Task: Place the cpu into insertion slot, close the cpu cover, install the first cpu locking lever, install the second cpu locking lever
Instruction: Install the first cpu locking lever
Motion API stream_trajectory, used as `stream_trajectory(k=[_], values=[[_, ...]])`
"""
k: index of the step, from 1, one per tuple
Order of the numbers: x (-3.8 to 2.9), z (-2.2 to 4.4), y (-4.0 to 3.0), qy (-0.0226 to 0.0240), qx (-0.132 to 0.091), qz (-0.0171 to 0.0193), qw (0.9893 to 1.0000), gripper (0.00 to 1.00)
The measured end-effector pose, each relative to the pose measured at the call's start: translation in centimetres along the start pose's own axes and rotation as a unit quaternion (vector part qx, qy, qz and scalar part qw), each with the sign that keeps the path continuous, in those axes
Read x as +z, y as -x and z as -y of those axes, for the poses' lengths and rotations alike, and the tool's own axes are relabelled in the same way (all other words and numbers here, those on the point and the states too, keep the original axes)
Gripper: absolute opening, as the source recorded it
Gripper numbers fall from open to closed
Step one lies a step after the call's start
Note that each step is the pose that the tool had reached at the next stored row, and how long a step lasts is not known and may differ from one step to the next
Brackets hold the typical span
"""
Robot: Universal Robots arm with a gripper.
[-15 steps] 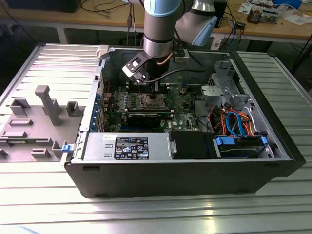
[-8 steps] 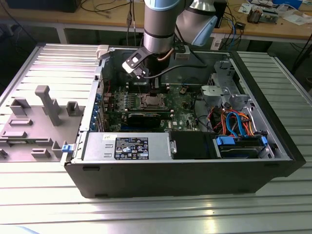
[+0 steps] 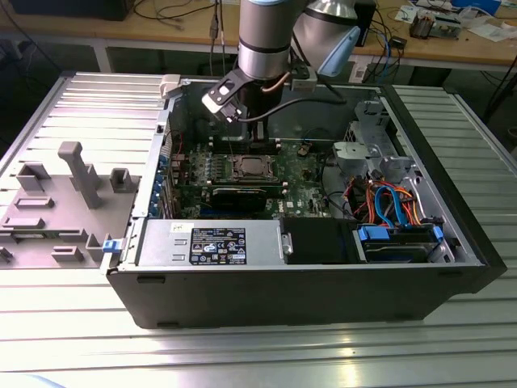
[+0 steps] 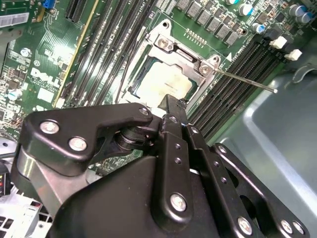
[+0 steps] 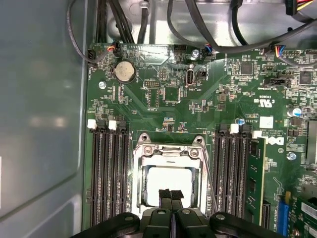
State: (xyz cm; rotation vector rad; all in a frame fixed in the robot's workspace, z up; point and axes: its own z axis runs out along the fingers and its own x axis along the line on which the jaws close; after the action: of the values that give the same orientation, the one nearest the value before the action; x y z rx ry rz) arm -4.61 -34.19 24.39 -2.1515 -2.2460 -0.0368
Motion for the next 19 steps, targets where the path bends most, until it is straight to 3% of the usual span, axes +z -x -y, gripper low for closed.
stream_trajectory(k=[8, 11, 14, 16, 19], values=[[-0.1, 0.0, 0.0, -0.0001, -0.001, 0.0001, 1.0, 0.11], [-0.1, 0.0, 0.0, -0.001, -0.026, 0.0005, 0.9997, 0.11], [-0.1, 0.0, 0.0, -0.0021, -0.054, 0.0007, 0.9985, 0.11], [-0.1, 0.0, 0.0, -0.0029, -0.075, 0.0008, 0.9972, 0.11], [-0.1, 0.0, 0.0, -0.0044, -0.113, 0.0009, 0.9936, 0.11]])
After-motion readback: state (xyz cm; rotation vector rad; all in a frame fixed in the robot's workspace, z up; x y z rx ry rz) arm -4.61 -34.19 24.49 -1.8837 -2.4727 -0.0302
